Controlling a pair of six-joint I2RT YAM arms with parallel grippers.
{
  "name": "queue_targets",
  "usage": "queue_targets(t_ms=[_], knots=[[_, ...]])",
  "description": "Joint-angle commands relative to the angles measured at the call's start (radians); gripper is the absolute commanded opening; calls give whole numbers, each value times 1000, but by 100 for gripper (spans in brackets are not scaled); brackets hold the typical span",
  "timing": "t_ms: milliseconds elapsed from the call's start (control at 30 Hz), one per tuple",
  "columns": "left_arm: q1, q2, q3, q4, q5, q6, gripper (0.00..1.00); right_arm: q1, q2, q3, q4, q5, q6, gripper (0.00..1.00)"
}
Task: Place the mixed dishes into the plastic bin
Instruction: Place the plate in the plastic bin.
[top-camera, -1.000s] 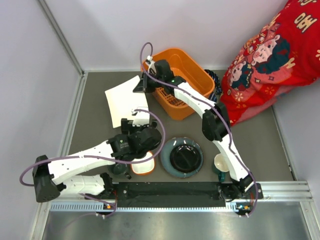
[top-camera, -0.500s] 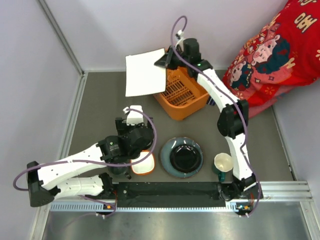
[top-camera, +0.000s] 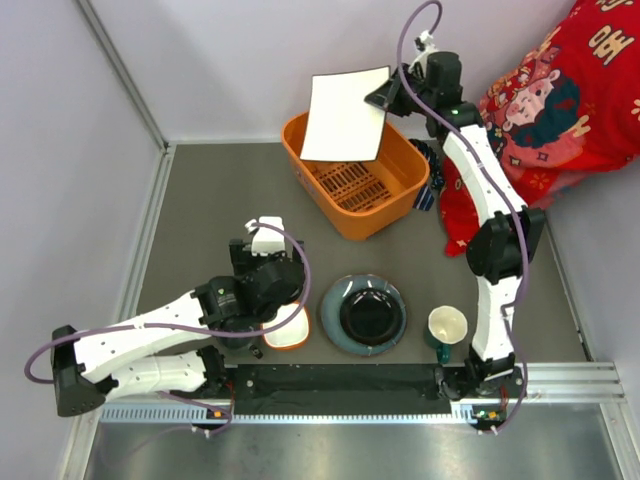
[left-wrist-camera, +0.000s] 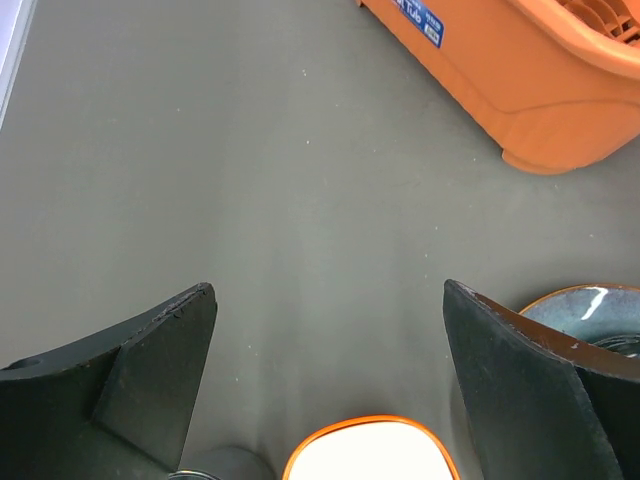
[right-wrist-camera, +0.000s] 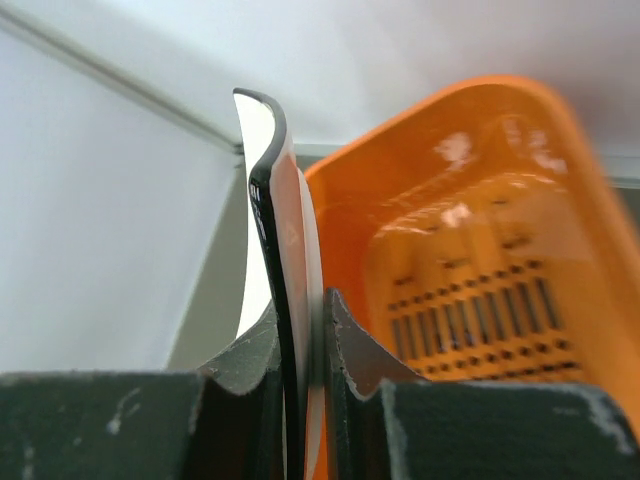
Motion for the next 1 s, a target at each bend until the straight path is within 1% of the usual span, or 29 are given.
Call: queue_targets(t_ms=[0,133,333,467,733,833,967], knots=[[2,-21,-14,35,5,-17,99,-17,-176,13,33,73,-125,0],[6,-22,-20,48,11,-16,99,-21,-226,-56,13,136,-189,0],[9,-15,-20,52,18,-3,99,-19,-270,-128,15,163,-228,0],[15,-19,-28,51,17,-5,99,-19,-295,-173,10,147,-237,0],[23,-28,-39,52,28,-6,99,-19,-407,-351,32,121,-246,0],[29,-24,-37,49,28,-3,99,-21,-450,-398,16,92,-239,0],[35,-21,-37,57,34,-8,99,-19,-529,-504,59,68,-190,0]])
